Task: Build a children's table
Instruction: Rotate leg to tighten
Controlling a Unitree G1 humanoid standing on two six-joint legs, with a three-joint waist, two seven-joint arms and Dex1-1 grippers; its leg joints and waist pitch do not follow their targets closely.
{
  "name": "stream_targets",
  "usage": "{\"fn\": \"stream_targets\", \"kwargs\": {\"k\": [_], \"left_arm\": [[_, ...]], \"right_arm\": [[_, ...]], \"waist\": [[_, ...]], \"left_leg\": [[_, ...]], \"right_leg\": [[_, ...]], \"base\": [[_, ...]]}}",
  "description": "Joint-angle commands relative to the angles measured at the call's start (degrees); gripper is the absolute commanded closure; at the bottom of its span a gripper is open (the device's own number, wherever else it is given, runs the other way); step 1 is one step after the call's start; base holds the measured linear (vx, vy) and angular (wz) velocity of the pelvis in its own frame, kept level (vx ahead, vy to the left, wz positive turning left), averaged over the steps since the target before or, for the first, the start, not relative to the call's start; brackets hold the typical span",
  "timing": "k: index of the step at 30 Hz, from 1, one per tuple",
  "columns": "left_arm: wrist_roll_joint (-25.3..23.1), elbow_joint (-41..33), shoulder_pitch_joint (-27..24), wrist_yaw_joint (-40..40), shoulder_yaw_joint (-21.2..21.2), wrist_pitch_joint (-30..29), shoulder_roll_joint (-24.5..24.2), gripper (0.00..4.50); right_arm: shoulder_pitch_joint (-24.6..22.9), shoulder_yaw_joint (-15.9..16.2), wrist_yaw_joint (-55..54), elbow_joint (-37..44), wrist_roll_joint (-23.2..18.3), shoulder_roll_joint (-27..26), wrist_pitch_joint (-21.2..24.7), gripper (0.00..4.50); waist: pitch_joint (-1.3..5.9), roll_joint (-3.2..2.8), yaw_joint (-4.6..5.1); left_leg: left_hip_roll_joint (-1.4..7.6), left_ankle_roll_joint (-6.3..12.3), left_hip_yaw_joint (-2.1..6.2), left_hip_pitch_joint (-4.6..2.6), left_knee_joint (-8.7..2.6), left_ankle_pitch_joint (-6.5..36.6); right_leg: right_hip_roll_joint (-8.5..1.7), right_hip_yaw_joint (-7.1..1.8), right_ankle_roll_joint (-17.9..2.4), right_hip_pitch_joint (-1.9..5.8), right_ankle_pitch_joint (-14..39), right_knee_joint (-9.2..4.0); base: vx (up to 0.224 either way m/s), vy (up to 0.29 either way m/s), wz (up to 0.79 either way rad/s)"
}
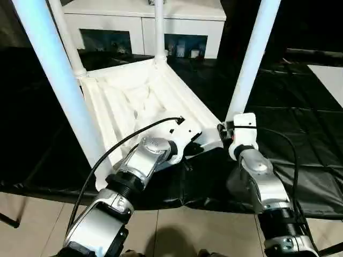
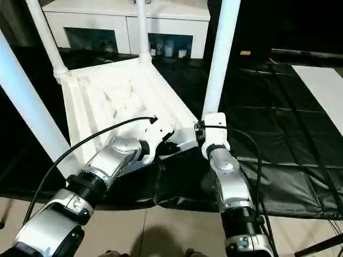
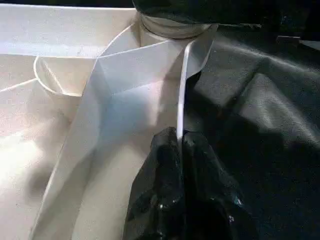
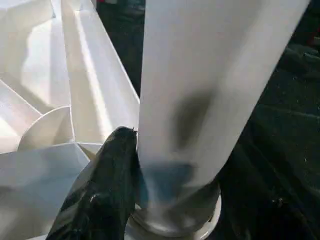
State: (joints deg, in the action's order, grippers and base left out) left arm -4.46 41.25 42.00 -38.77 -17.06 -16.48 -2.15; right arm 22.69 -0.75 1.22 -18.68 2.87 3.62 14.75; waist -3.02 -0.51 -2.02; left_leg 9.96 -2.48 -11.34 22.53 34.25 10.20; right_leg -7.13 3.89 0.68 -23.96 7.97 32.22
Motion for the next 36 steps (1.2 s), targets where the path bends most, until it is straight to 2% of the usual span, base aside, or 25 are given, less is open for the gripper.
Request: {"fn": "stream_targets", "kwargs": {"k": [1,4,5,6,7,8,9,10,11,12,13,15,16,18,19,20,21,22,23,26,27,32,34,35,36], "left_arm": [[-2.43,-0.79,2.15,6.08,1.08,5.02,-2.72,4.5],[-4.49,-1.31,1.43,4.22,-1.24,7.4,-4.85,4.5],[-4.85,-1.72,1.04,2.79,-1.9,8.74,-5.65,4.5],[-5.05,-1.87,0.81,1.8,-2.21,9.75,-6.08,4.5],[-5.16,-2.11,0.36,0.02,-2.44,9.59,-6.99,4.5],[-5.17,-2.11,0.35,-0.01,-2.44,9.59,-7.01,4.5],[-5.18,-2.02,0.18,-0.93,-2.6,10.47,-7.46,4.5],[-4.75,-1.78,-0.26,-2.86,-2.96,11.17,-8.44,4.5],[-4.49,-1.54,-0.49,-4.01,-3.34,12.45,-9.04,4.5],[-4.49,-1.54,-0.49,-4.01,-3.34,12.45,-9.04,4.5],[-3.89,-0.94,-1.02,-6.72,-3.91,14.26,-10.0,4.5],[-3.82,-0.97,-1.4,-8.6,-4.53,16.36,-10.62,4.5],[-3.75,-2.63,-3.01,-14.84,-7.13,21.05,-12.64,4.5],[-4.91,-3.58,-4.05,-18.69,-9.85,26.64,-14.54,4.5],[-4.36,-4.21,-4.77,-20.58,-10.18,27.16,-14.84,4.5],[-4.25,-4.33,-4.9,-20.94,-10.26,27.35,-14.9,4.5],[-3.39,-5.16,-5.79,-23.37,-10.68,28.24,-15.18,4.5],[-3.01,-5.39,-6.12,-24.35,-10.77,28.65,-15.28,4.5],[-2.92,-5.42,-6.18,-24.48,-10.73,28.59,-15.28,4.5],[-1.42,-6.49,-6.89,-27.73,-11.07,30.36,-15.61,4.5],[-0.91,-6.69,-7.05,-28.7,-11.13,30.96,-15.62,4.5],[0.56,-6.39,-7.39,-30.34,-10.46,33.47,-15.56,4.5],[-0.18,-5.66,-7.2,-29.28,-10.05,34.5,-15.66,4.5],[-1.63,-4.12,-6.5,-25.91,-9.34,35.94,-15.4,4.22],[-1.55,-3.59,-6.19,-25.66,-9.07,36.32,-15.37,4.22]], "right_arm": [[-1.4,4.51,4.11,2.82,0.5,-1.1,-2.82,1.88],[-2.48,3.38,4.51,4.44,0.46,2.1,-4.73,1.74],[-2.89,2.51,5.0,4.84,0.14,3.4,-5.22,1.55],[-3.11,1.93,5.36,5.01,0.0,4.11,-5.46,1.4],[-3.84,1.26,9.51,5.41,-1.71,6.06,-5.33,1.3],[-3.85,1.26,9.58,5.42,-1.74,6.09,-5.33,1.3],[-4.32,1.77,12.18,5.41,-1.88,7.65,-5.41,1.23],[-5.88,1.79,18.88,6.03,-4.19,10.71,-5.31,1.23],[-6.79,1.37,22.04,6.55,-5.5,12.41,-5.22,1.23],[-6.79,1.37,22.04,6.55,-5.5,12.41,-5.22,1.23],[-8.75,1.18,27.84,7.77,-7.36,16.22,-5.88,1.23],[-9.78,1.72,30.42,7.99,-7.14,18.59,-7.17,1.23],[-11.66,1.84,34.09,7.41,-6.82,22.94,-9.06,1.23],[-12.92,1.44,36.78,6.89,-7.32,25.57,-10.08,1.23],[-13.58,0.98,38.38,6.37,-7.62,26.94,-10.31,1.23],[-13.74,0.93,38.72,6.22,-7.63,27.25,-10.42,1.23],[-14.7,0.62,40.51,4.82,-7.2,29.44,-11.34,1.23],[-14.99,0.41,40.8,3.84,-6.55,30.37,-11.66,1.23],[-14.98,0.29,40.54,3.59,-6.28,30.45,-11.52,1.23],[-14.16,-0.36,37.06,0.82,-4.71,30.34,-13.21,1.23],[-13.92,-0.48,36.18,0.33,-4.49,30.18,-13.37,1.23],[-13.3,0.63,35.19,0.53,-4.35,28.81,-13.71,1.23],[-12.9,1.07,34.73,0.36,-4.04,28.06,-13.91,1.23],[-12.68,1.55,34.58,0.65,-4.06,27.19,-14.58,1.19],[-12.56,1.56,34.15,0.8,-4.1,26.61,-14.71,1.19]], "waist": [[4.23,0.56,-0.28],[4.39,0.41,-0.55],[4.49,0.47,0.05],[4.52,0.49,0.17],[4.76,0.27,0.02],[4.81,0.33,-0.07],[4.87,0.25,-0.2],[4.93,0.16,-0.38],[4.97,0.19,-0.62],[4.96,0.21,-0.65],[4.94,0.24,-0.73],[4.74,0.3,-1.08],[4.6,0.44,-1.26],[4.22,0.33,-1.52],[3.97,0.23,-1.53],[3.85,0.22,-1.55],[3.67,0.25,-1.67],[3.66,0.28,-1.89],[3.52,0.29,-1.95],[3.52,0.28,-2.2],[3.5,0.42,-2.21],[3.61,0.45,-2.29],[3.65,0.52,-2.26],[3.69,0.51,-2.22],[3.68,0.58,-2.17]], "left_leg": [[2.21,2.39,1.36,-1.17,-4.93,17.33],[2.29,3.2,1.28,-1.02,-4.72,14.98],[2.19,3.38,1.6,-0.06,-4.81,13.18],[2.19,3.45,1.64,0.07,-4.82,12.74],[2.2,3.59,1.51,-0.58,-4.48,12.23],[2.26,3.94,1.35,-0.93,-4.26,11.73],[2.28,4.95,1.2,-0.93,-3.99,9.55],[2.24,6.15,1.19,-0.78,-3.82,7.91],[2.3,7.54,1.05,-0.96,-3.57,7.07],[2.34,8.08,1.04,-0.93,-3.5,6.6],[2.3,8.9,0.89,-0.96,-3.41,6.38],[2.55,9.2,0.92,-1.04,-3.48,7.83],[2.59,8.79,0.89,-1.12,-3.61,9.35],[2.84,7.5,0.94,-1.34,-4.0,12.77],[2.93,6.21,0.98,-1.53,-4.28,15.85],[3.0,5.47,0.95,-1.75,-4.48,17.39],[3.04,4.0,0.83,-2.41,-4.6,20.14],[3.23,2.72,0.82,-2.9,-4.63,22.04],[3.21,1.99,0.7,-3.03,-4.73,23.16],[3.14,1.08,0.87,-2.88,-4.9,24.22],[3.02,0.87,0.92,-2.63,-5.0,24.32],[3.0,1.01,1.2,-2.17,-5.14,23.81],[3.01,1.13,1.29,-2.03,-5.15,23.42],[2.99,1.17,1.34,-1.88,-5.15,23.17],[3.04,1.14,1.31,-1.94,-5.16,23.17]], "right_leg": [[-1.29,-1.35,-8.18,2.4,19.89,-3.76],[-1.26,-1.43,-9.07,2.71,15.86,-3.19],[-1.35,-1.27,-8.8,3.52,14.6,-2.63],[-1.32,-1.19,-8.73,3.62,14.46,-2.63],[-1.25,-1.26,-9.45,3.27,13.23,-2.54],[-1.15,-1.38,-10.28,3.03,11.54,-2.48],[-1.06,-1.52,-12.24,3.11,7.28,-1.89],[-0.96,-1.41,-13.6,3.44,3.88,-1.48],[-1.05,-1.49,-14.94,3.48,1.0,-1.23],[-1.05,-1.51,-15.58,3.49,-0.09,-1.1],[-1.14,-1.54,-16.51,3.52,-1.01,-1.05],[-1.22,-1.5,-16.6,3.62,0.93,-1.31],[-1.32,-1.52,-16.26,3.62,3.7,-1.6],[-1.46,-1.61,-15.32,3.42,8.68,-2.2],[-1.55,-1.67,-13.94,3.26,13.2,-2.66],[-1.47,-1.68,-13.52,3.14,15.23,-2.9],[-1.36,-1.71,-13.03,2.57,18.42,-3.38],[-1.45,-1.85,-12.85,2.28,19.79,-3.54],[-1.35,-1.96,-12.8,2.05,20.64,-3.67],[-1.46,-1.96,-11.74,2.05,22.53,-3.74],[-1.5,-1.95,-11.09,2.2,23.52,-3.84],[-1.73,-1.84,-9.63,2.45,24.88,-3.84],[-1.78,-1.8,-9.29,2.49,25.05,-3.86],[-1.76,-1.76,-9.18,2.57,24.88,-3.81],[-1.72,-1.76,-9.02,2.44,24.67,-3.83]], "base": [[0.0,0.0,0.0],[0.0,0.0,0.0],[0.0,0.0,0.0],[0.0,0.0,0.0],[0.0,0.0,0.0],[0.058,-0.005,-0.01],[0.083,0.0,-0.03],[0.058,0.005,0.0],[0.05,0.011,-0.01],[0.0,0.0,0.0],[0.0,0.0,0.0],[0.0,0.0,0.0],[0.0,0.0,0.0],[0.0,0.0,0.0],[0.0,0.0,0.0],[0.0,0.0,0.0],[0.0,0.0,0.0],[0.0,0.0,0.0],[0.0,0.0,0.0],[0.0,0.0,0.0],[0.0,0.0,0.0],[0.0,0.0,0.0],[0.0,0.0,0.0],[0.0,0.0,0.0],[0.0,0.0,0.0]]}}
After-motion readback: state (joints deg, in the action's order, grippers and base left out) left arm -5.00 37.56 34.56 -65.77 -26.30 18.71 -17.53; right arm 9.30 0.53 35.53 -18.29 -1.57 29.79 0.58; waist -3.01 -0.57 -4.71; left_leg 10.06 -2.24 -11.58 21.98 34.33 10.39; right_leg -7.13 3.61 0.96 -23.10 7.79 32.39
